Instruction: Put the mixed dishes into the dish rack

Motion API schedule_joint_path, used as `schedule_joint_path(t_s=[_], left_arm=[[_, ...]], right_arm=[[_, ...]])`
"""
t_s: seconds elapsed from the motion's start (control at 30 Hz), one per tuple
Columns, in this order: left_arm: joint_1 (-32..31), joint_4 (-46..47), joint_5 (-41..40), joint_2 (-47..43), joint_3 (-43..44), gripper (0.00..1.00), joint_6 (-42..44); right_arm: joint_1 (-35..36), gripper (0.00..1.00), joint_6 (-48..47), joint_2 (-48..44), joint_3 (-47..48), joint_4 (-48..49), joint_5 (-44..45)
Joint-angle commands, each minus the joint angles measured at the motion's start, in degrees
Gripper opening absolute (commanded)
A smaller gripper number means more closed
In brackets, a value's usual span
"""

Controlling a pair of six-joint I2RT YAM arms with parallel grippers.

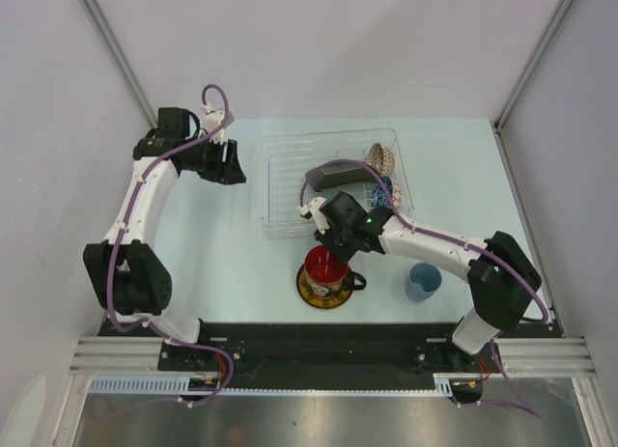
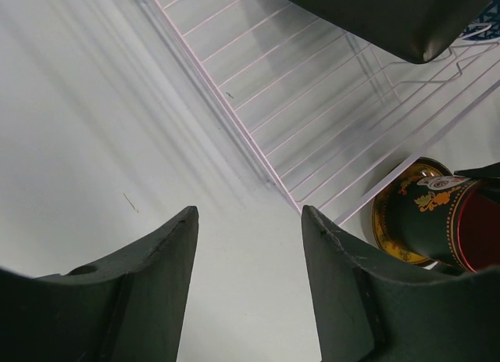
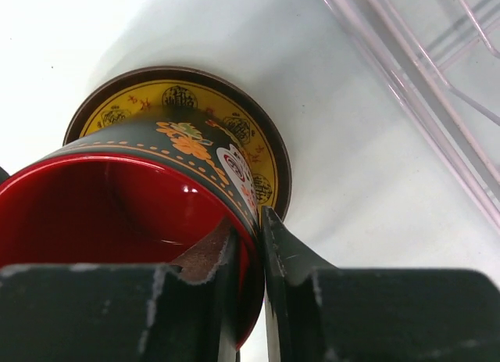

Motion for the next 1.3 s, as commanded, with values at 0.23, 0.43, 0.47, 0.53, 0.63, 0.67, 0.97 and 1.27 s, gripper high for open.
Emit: schedule_joint_path(t_s=[0.23, 0.43, 0.47, 0.53, 0.63, 0.67, 0.97, 1.27], left_arm=[[2.23, 0.15, 3.39, -1.0, 7.19, 0.6, -1.63], [2.4, -0.47, 5.23, -0.47, 13.17, 0.61, -3.73], [2.75, -0.29, 6.02, -0.56, 14.74, 0.6, -4.09], [3.46, 2.41, 8.12, -1.17, 15.37, 0.57, -6.62], [4.6, 10.04, 14.18, -3.72, 13.88, 0.56, -12.06], [4.69, 11.99, 16.72, -4.51, 12.4, 0.59, -13.22], [4.69, 44.31, 37.21, -12.77, -6.58, 0.69, -41.32], [-1.54, 54.29, 32.92, -14.89, -8.8, 0.69, -49.88]], right_arm=[[-0.1, 0.0, -1.08, -8.63, 0.89, -1.01, 0.47], [-4.75, 0.0, 2.59, -17.32, 8.78, -2.15, -8.21], [-5.71, 0.0, 3.13, -17.77, 10.45, -2.33, -9.28], [-9.05, 0.0, 4.44, -18.48, 15.55, -1.64, -13.22], [-15.72, 0.0, 10.58, -19.01, 20.04, 3.97, -21.54], [-17.92, 0.0, 16.26, -19.18, 20.4, 7.04, -24.73], [-31.12, 0.0, 66.37, -6.48, 15.57, 73.68, -43.83], [-28.76, 0.0, 98.32, 11.04, 17.06, 107.18, -28.98]])
